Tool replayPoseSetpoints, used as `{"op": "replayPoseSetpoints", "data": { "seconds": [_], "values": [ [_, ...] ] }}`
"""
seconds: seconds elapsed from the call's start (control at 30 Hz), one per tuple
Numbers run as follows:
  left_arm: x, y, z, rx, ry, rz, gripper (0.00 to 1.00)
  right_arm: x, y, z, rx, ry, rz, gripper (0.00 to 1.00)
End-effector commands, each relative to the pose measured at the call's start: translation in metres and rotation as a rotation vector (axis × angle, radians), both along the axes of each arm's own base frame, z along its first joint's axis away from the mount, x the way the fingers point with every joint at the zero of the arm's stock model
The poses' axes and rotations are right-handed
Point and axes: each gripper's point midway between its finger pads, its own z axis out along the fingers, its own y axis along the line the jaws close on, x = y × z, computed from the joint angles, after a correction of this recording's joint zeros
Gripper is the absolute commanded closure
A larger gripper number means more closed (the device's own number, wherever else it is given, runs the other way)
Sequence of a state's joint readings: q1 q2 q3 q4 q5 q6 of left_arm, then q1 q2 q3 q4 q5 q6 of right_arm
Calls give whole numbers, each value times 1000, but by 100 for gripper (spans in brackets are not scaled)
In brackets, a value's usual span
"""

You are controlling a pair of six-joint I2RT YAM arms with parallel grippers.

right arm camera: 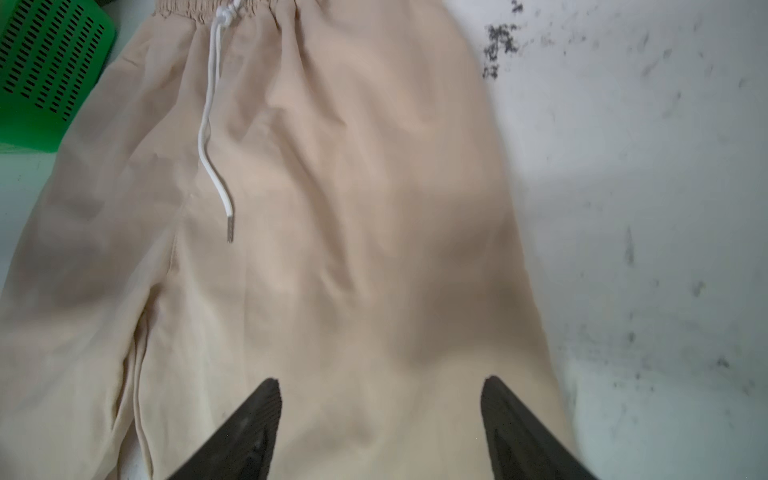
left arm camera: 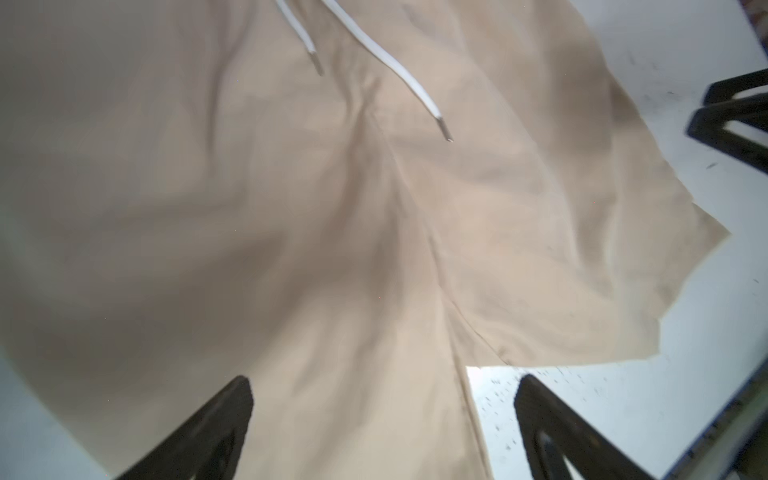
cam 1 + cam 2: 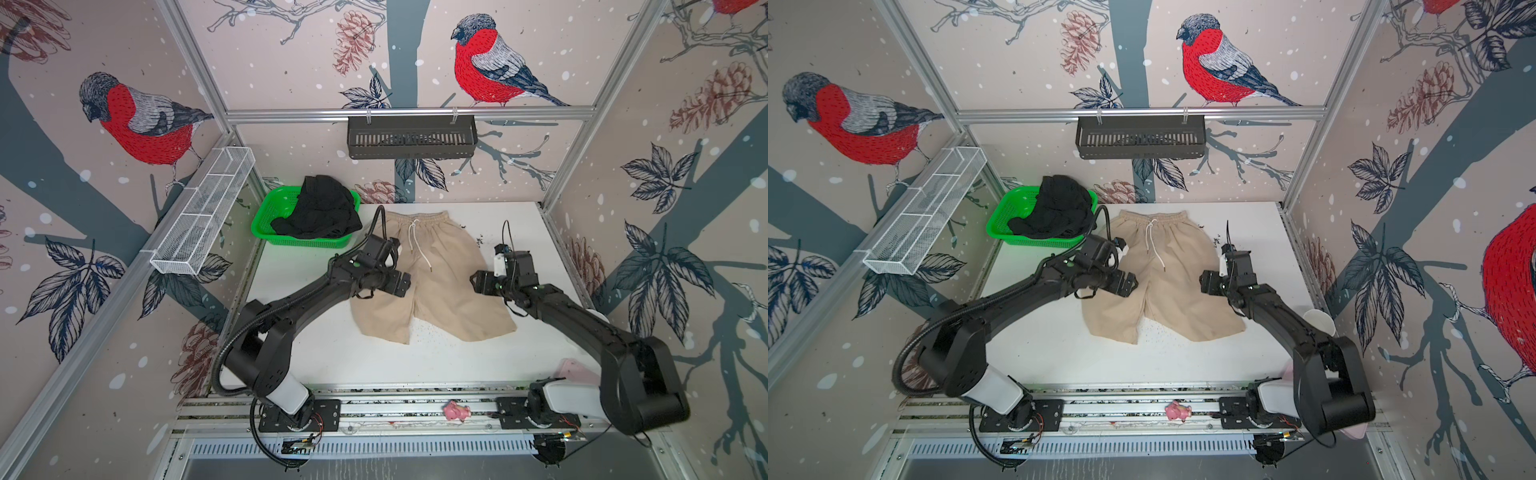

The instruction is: Fold and stack the shorts

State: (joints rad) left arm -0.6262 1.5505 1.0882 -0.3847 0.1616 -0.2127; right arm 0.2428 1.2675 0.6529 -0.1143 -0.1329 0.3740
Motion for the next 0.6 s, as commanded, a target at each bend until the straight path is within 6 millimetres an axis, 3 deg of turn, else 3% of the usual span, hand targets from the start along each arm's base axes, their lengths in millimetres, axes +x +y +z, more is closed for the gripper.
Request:
{"op": "replayPoseSetpoints", "data": {
  "seconds": [0.0, 0.2, 0.4, 0.47, 0.57],
  "values": [
    [-22, -17, -3, -58, 2, -26, 2, -26, -9, -10, 4, 55, -121, 23],
    [-80, -26, -52, -7, 142, -99, 2, -51, -15, -41, 21, 120, -183, 22],
    [-93, -32, -73, 3, 182, -107, 4, -44, -19, -53, 1, 124, -191, 21],
    [-95, -37, -77, -8, 191, -121, 11, -41, -22, -58, 2, 133, -192, 21],
    [-98, -45, -85, -30, 221, -131, 32, -36, -26, -64, 14, 141, -194, 21]
  ]
}}
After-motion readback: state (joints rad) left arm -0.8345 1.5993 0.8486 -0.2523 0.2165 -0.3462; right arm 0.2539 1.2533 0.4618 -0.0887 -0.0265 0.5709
